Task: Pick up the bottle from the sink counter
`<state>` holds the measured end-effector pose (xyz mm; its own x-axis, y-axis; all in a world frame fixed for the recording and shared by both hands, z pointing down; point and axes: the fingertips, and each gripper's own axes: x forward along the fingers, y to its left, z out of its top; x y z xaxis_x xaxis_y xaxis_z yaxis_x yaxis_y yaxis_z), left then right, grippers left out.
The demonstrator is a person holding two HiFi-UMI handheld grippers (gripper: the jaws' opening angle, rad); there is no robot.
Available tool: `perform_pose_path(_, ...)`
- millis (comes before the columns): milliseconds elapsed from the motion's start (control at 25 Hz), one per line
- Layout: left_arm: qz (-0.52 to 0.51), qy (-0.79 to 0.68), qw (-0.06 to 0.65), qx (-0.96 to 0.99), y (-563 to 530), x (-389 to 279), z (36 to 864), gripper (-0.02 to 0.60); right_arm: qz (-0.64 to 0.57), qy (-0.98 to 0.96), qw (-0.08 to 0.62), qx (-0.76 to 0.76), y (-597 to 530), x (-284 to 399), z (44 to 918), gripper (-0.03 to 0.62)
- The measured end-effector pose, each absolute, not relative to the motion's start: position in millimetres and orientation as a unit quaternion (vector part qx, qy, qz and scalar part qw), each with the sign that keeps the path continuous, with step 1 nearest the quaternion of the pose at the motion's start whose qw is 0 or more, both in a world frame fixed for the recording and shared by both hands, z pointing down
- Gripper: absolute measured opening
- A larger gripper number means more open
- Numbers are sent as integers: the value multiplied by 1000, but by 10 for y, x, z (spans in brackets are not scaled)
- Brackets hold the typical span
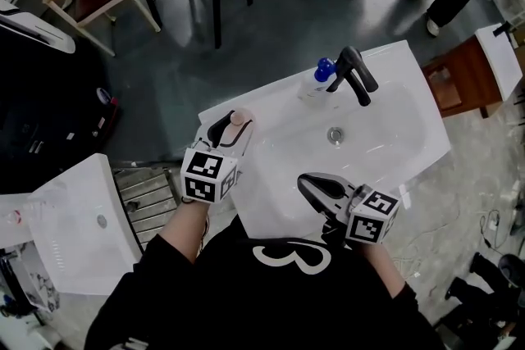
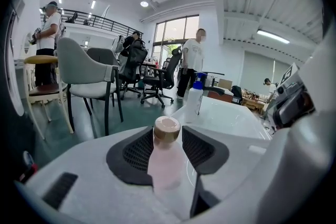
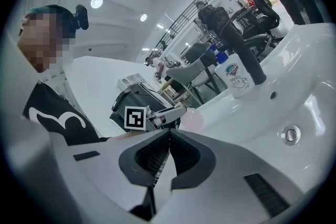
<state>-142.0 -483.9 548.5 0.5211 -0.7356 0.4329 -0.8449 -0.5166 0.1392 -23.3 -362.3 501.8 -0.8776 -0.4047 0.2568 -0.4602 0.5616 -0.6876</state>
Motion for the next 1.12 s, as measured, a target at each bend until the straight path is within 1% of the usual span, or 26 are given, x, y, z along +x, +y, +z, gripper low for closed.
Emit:
perform_pose_path(120, 163, -466, 161, 855, -4867, -1426, 5489, 155, 401, -881, 34, 248, -3637, -214, 5038, 14)
perform_pose_path(440, 165, -470, 149, 854, -4861, -1415, 5494, 155, 404, -880, 30, 249, -3638, -165, 5081, 14)
perform_pose_path(1120, 169, -478, 149, 849, -4755, -1457, 5395, 152, 402, -884, 28, 237, -3542, -210, 5042, 14)
